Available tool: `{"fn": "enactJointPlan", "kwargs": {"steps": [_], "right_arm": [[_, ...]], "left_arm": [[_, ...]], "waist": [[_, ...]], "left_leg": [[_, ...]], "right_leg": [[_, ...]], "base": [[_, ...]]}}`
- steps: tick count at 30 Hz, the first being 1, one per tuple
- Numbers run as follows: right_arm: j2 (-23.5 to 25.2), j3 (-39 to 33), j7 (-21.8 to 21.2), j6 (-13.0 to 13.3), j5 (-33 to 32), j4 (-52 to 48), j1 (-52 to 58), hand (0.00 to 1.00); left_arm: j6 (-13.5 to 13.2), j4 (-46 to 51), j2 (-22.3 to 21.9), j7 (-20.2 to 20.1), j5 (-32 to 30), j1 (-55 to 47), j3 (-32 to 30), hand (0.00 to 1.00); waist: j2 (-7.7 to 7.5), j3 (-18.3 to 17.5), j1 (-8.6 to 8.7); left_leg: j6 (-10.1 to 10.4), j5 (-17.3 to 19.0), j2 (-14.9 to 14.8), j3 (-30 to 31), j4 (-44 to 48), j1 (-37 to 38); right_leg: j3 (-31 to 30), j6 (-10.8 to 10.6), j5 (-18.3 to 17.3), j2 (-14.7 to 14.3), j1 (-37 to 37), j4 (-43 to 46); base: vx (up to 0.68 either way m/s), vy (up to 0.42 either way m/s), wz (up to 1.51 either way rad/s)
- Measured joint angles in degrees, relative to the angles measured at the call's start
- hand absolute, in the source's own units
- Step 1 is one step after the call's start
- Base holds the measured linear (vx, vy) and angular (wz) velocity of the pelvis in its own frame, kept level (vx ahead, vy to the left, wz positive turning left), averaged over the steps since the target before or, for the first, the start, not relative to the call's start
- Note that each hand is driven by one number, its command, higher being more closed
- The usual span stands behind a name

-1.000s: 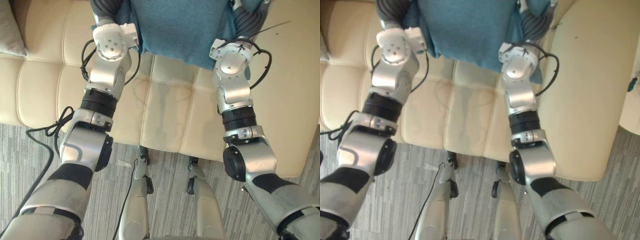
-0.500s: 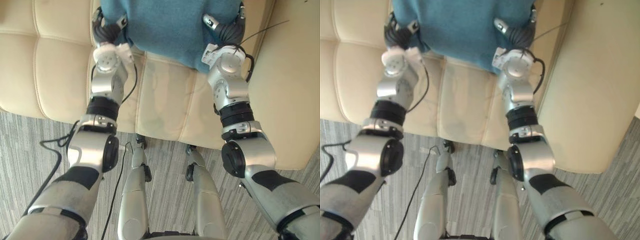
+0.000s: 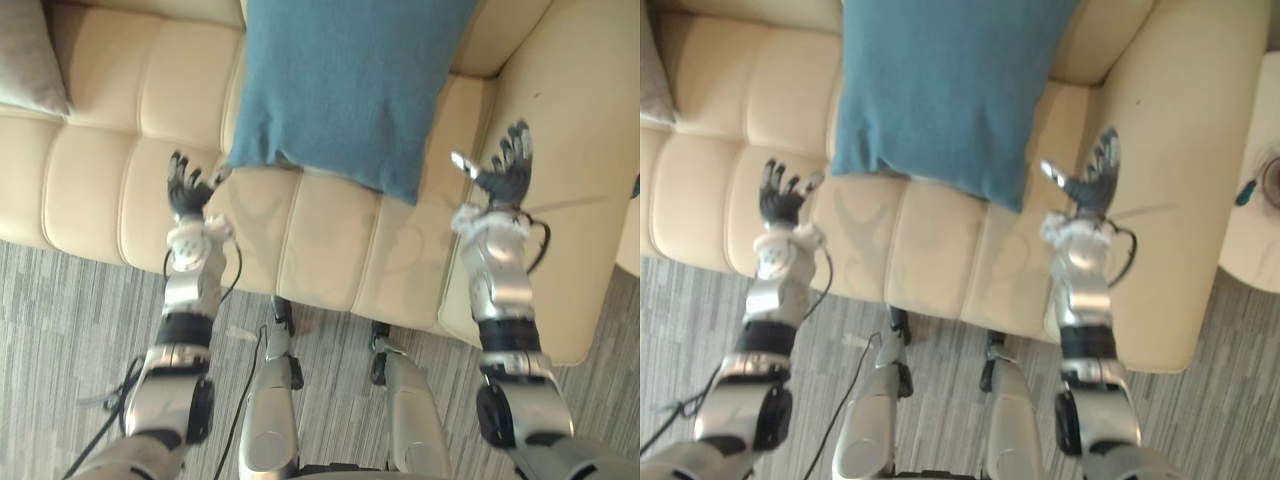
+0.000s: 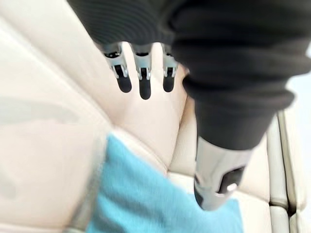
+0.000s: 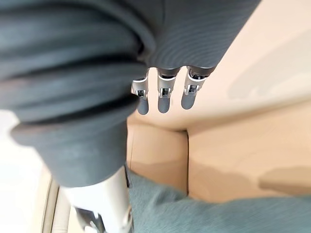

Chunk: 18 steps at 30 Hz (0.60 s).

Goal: Pick up cushions and gather them together orderly.

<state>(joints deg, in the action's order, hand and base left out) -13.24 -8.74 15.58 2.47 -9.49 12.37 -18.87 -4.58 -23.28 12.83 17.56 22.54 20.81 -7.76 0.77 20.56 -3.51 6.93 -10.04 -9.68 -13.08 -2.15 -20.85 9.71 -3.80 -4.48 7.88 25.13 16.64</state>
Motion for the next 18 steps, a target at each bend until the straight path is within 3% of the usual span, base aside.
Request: {"fn": "enactJointPlan", "kwargs": {"steps": [4,8,15,18], "right_arm": [[5.58,0.75,-5.88,-0.09,2.31,1.18,14.11,0.0],[10.45,-0.35,-9.64,-0.58,4.16,13.98,22.54,0.0],[13.24,-4.68,-10.42,-1.86,5.06,31.62,24.59,0.0],[13.19,-6.99,-10.27,-2.21,5.43,35.76,24.51,0.0]], "left_arm": [[0.46,-0.21,-4.72,-4.2,-2.31,-13.68,2.06,0.0],[1.59,-9.35,-9.46,-9.4,-5.31,-22.06,1.94,0.0],[4.12,-24.6,-12.92,-12.02,-11.6,-26.45,-4.58,0.0],[4.44,-27.95,-12.97,-11.96,-12.46,-27.41,-6.41,0.0]], "waist": [[-0.32,-5.57,-0.03],[-0.51,-12.24,-0.05],[-0.71,-19.04,0.07],[-0.82,-19.86,0.09]], "left_leg": [[0.16,1.38,-0.02,0.39,0.42,4.61],[0.35,3.05,0.27,0.48,0.32,10.17],[0.52,3.4,0.57,-0.07,-3.74,18.0],[1.07,3.87,0.82,-0.21,-3.77,20.0]], "right_leg": [[0.71,-0.24,-1.08,-0.04,-5.53,-1.09],[1.42,-0.61,-1.35,-0.12,-12.77,-4.35],[1.74,-1.41,-1.11,-0.65,-20.3,-9.35],[1.29,-1.57,-0.7,-0.75,-22.84,-11.17]], "base": [[0.11,-0.02,0.07],[0.12,0.013,0.04],[0.02,0.029,0.0],[0.03,0.023,-0.05]]}}
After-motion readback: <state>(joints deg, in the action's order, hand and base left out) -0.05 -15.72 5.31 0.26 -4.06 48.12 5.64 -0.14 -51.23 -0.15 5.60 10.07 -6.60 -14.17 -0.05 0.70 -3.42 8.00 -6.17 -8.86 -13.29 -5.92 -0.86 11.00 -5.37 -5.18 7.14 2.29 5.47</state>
